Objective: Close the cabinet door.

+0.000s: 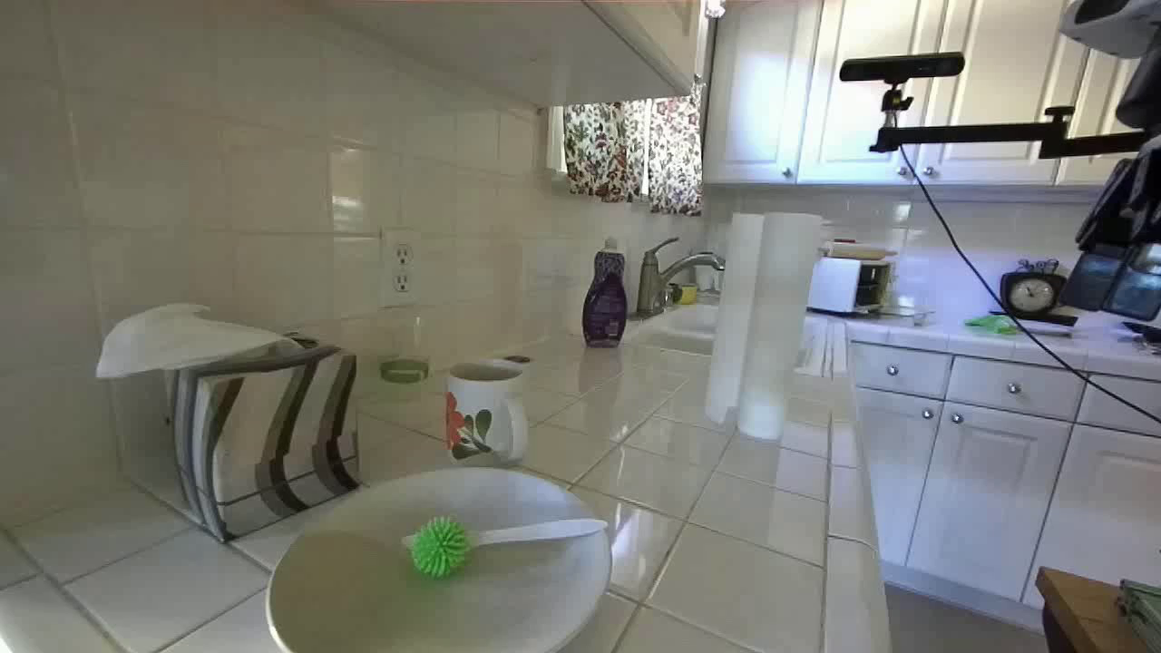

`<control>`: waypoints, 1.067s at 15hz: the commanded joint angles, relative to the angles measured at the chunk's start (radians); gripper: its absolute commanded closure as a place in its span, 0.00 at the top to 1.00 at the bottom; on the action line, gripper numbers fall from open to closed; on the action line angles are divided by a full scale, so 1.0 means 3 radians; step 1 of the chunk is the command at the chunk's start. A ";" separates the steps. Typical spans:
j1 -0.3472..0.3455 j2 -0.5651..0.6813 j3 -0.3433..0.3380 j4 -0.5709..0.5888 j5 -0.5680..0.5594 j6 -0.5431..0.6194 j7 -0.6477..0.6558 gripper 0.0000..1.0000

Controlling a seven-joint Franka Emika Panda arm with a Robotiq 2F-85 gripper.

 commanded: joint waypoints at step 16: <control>0.0316 -0.0393 0.0476 0.0775 -0.0139 -0.0001 -0.0128 1.00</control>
